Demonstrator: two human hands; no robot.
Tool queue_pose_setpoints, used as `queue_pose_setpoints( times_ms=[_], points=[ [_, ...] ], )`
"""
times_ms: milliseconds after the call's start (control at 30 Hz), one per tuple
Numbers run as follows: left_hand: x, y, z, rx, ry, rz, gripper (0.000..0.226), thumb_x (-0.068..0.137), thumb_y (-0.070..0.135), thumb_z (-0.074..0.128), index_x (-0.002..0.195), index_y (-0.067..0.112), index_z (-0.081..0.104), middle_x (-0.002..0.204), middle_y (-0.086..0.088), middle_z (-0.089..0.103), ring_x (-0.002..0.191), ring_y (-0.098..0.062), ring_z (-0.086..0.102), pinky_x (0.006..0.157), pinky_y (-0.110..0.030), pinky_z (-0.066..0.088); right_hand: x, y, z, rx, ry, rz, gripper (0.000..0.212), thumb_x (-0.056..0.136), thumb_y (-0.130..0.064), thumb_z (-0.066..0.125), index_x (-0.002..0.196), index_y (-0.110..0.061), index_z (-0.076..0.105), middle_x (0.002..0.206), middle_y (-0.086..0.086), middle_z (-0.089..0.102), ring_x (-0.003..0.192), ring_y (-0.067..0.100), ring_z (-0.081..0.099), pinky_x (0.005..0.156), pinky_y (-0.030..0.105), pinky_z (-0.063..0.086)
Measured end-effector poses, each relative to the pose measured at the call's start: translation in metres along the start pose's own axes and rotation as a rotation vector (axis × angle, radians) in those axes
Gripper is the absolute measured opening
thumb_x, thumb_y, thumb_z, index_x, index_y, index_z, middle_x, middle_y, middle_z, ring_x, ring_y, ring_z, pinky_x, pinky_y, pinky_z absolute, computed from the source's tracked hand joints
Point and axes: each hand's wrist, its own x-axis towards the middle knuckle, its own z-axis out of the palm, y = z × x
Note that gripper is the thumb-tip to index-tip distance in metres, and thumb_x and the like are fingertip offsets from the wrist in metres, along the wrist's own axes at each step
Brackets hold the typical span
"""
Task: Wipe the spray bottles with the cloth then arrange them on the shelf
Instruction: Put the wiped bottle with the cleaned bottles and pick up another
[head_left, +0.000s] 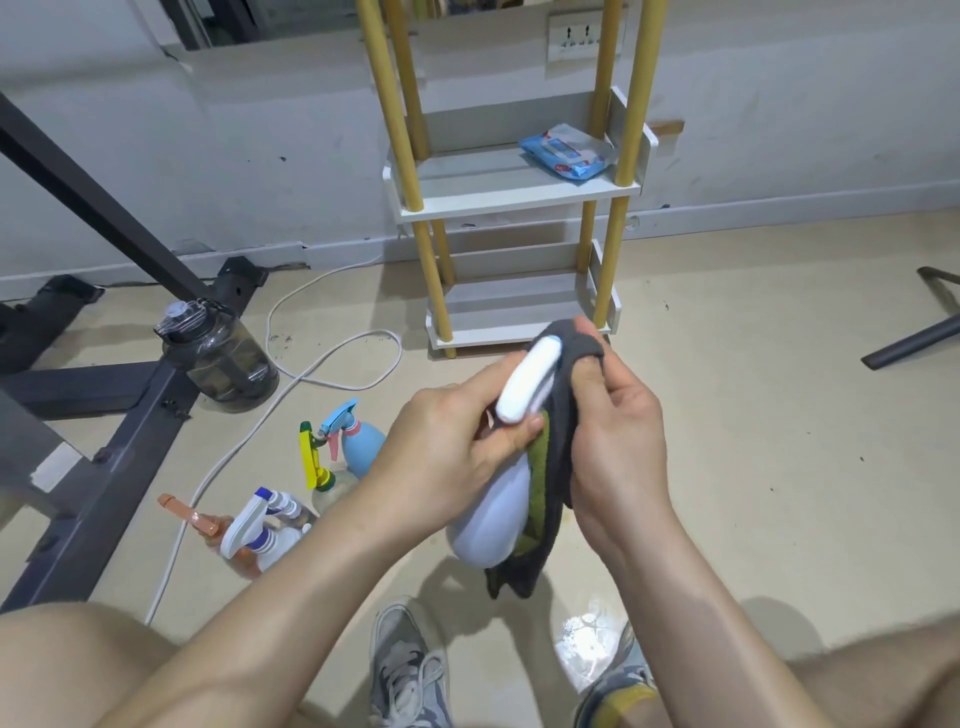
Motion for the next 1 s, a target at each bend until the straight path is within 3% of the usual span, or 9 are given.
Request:
queue_pose_setpoints(
  times_ms=[100,167,267,367,467,600,733,833,1000],
  points=[
    [0.006,-0.002,0.001,0.042,0.137,-0.044,0.054,0.086,0.037,0.058,0.140,0.039,0.050,0.066,0.004,0.058,0.062,-0.015,0.047,0.066,-0.031,0.043,-0.018,0.014,-0.005,-0.478,-0.068,-0.427,0.048,0.093,-0.017,0.051,0.132,-0.043,0.057,0.132,-0.008,0.063,0.125,0.004,0.055,0.105,0.046,0.046],
    [0.007,0.000,0.000,0.238,0.163,-0.003,0.055,0.080,0.031,0.055,0.134,0.024,0.057,0.062,0.001,0.055,0.059,-0.017,0.043,0.057,-0.030,0.029,-0.023,0.023,-0.005,-0.779,-0.032,-0.745,0.045,0.091,-0.017,0.049,0.132,-0.031,0.061,0.135,-0.006,0.062,0.132,0.007,0.048,0.106,0.047,0.040],
    [0.002,-0.003,0.004,0.419,0.190,0.170,0.025,0.066,0.027,0.045,0.076,0.011,0.061,0.053,-0.002,0.054,0.047,-0.023,0.041,0.056,-0.027,0.010,-0.024,0.018,-0.004,-0.876,-0.058,-0.970,0.041,0.084,0.000,0.053,0.120,-0.010,0.070,0.113,0.003,0.072,0.111,0.019,0.061,0.094,0.033,0.046],
    [0.000,-0.011,0.004,0.439,0.164,0.188,0.020,0.068,0.032,0.047,0.070,0.014,0.055,0.055,0.001,0.055,0.054,-0.017,0.030,0.057,-0.025,0.011,-0.013,-0.001,-0.006,-0.773,-0.094,-0.795,0.039,0.069,0.006,0.065,0.103,-0.013,0.071,0.092,-0.003,0.069,0.090,0.021,0.062,0.080,0.030,0.048],
    [-0.001,-0.016,0.005,0.490,0.160,0.211,0.027,0.072,0.031,0.062,0.088,0.009,0.066,0.061,0.002,0.059,0.057,-0.016,0.032,0.058,-0.026,0.020,-0.003,-0.006,-0.010,-0.752,-0.109,-0.675,0.026,0.070,-0.011,0.071,0.089,-0.027,0.077,0.098,-0.014,0.055,0.101,0.014,0.051,0.090,0.022,0.042],
    [-0.001,-0.018,0.004,0.496,0.152,0.197,0.020,0.067,0.026,0.071,0.078,0.011,0.063,0.058,0.004,0.057,0.056,-0.016,0.033,0.059,-0.024,0.017,-0.003,0.010,-0.018,-0.712,-0.301,-0.632,0.039,0.083,-0.001,0.056,0.111,-0.021,0.075,0.130,-0.010,0.060,0.125,0.003,0.054,0.104,0.013,0.037],
    [-0.004,-0.013,0.000,0.486,0.227,0.206,0.045,0.067,0.024,0.078,0.110,0.012,0.069,0.058,0.009,0.050,0.057,-0.017,0.033,0.056,-0.024,0.017,0.008,0.019,-0.019,-0.634,-0.120,-0.569,0.053,0.083,0.011,0.046,0.122,-0.017,0.070,0.127,-0.010,0.061,0.123,0.002,0.056,0.107,0.017,0.040],
    [-0.001,-0.001,-0.007,0.270,0.293,0.071,0.049,0.073,0.029,0.069,0.121,0.028,0.067,0.060,0.006,0.052,0.058,-0.021,0.048,0.055,-0.030,0.042,-0.017,0.029,-0.003,-0.427,-0.050,-0.438,0.047,0.090,-0.003,0.051,0.126,-0.031,0.064,0.121,-0.007,0.069,0.110,0.005,0.064,0.102,0.027,0.048],
    [-0.001,0.000,-0.007,-0.124,0.287,-0.084,0.046,0.081,0.032,0.074,0.122,0.048,0.062,0.074,0.009,0.065,0.065,-0.011,0.047,0.066,-0.026,0.046,-0.030,0.050,0.003,-0.419,-0.027,-0.357,0.041,0.093,-0.026,0.046,0.130,-0.041,0.055,0.127,-0.015,0.066,0.115,-0.004,0.060,0.099,0.022,0.048]
  ],
)
